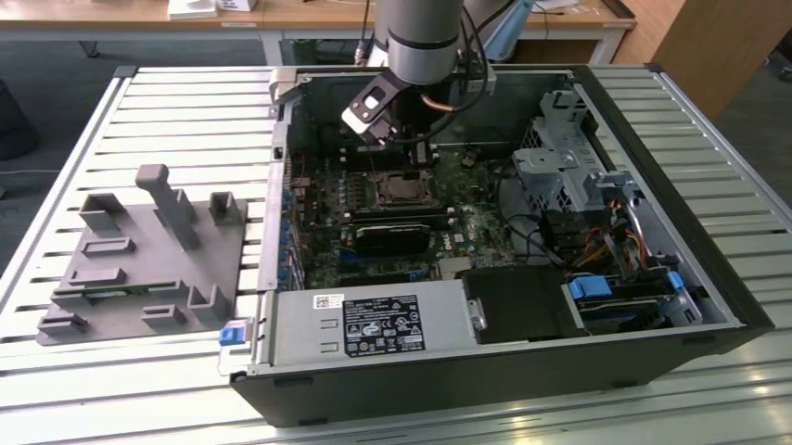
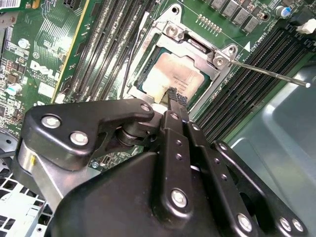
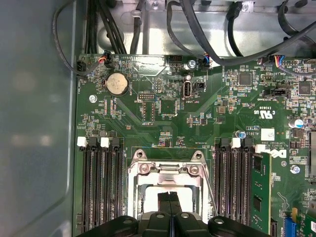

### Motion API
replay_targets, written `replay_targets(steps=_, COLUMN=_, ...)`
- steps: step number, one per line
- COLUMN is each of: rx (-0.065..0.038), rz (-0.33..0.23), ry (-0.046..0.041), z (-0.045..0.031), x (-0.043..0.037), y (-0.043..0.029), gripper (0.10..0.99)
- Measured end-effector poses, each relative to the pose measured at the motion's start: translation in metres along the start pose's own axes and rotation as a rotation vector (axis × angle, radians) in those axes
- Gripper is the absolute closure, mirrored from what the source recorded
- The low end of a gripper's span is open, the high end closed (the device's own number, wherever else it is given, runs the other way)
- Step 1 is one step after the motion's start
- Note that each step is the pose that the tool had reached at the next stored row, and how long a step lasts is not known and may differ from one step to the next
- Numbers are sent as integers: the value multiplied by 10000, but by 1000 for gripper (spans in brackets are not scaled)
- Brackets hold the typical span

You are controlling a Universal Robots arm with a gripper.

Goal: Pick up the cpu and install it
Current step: 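Install the first cpu locking lever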

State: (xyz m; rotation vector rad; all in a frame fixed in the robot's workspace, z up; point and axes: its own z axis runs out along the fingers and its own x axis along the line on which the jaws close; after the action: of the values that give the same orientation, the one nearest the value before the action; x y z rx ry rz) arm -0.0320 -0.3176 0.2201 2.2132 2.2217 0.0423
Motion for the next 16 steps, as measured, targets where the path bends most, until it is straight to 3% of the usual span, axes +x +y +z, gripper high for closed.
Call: replay_targets(steps=16, rx=1, rz=4, ry=-1, z=-48, x=1, y=1, gripper=980)
